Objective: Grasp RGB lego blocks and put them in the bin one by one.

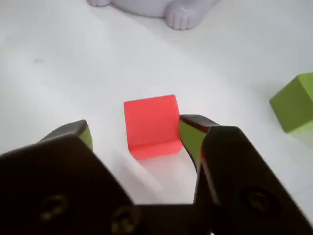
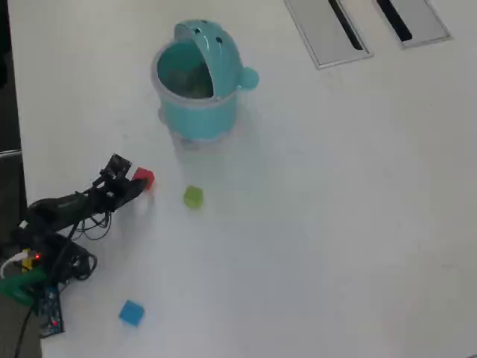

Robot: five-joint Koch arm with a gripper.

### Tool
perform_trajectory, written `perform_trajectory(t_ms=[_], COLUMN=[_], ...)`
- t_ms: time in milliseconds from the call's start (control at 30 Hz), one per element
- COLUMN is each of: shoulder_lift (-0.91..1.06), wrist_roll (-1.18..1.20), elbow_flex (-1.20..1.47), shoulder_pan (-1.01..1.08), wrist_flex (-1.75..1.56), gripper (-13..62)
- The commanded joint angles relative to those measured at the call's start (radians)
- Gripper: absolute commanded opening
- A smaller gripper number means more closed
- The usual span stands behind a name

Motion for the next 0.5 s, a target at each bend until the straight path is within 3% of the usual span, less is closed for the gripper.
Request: perform_trajectory(t_ms=[0,467], shoulder_lift=[-0.018,-0.187], wrist_roll=[-0.035,-0.032], elbow_flex=[-0.095,-0.118], shoulder_pan=[0.021,0.052], wrist_flex=[-0.075,-0.166], gripper=[32.6,32.6])
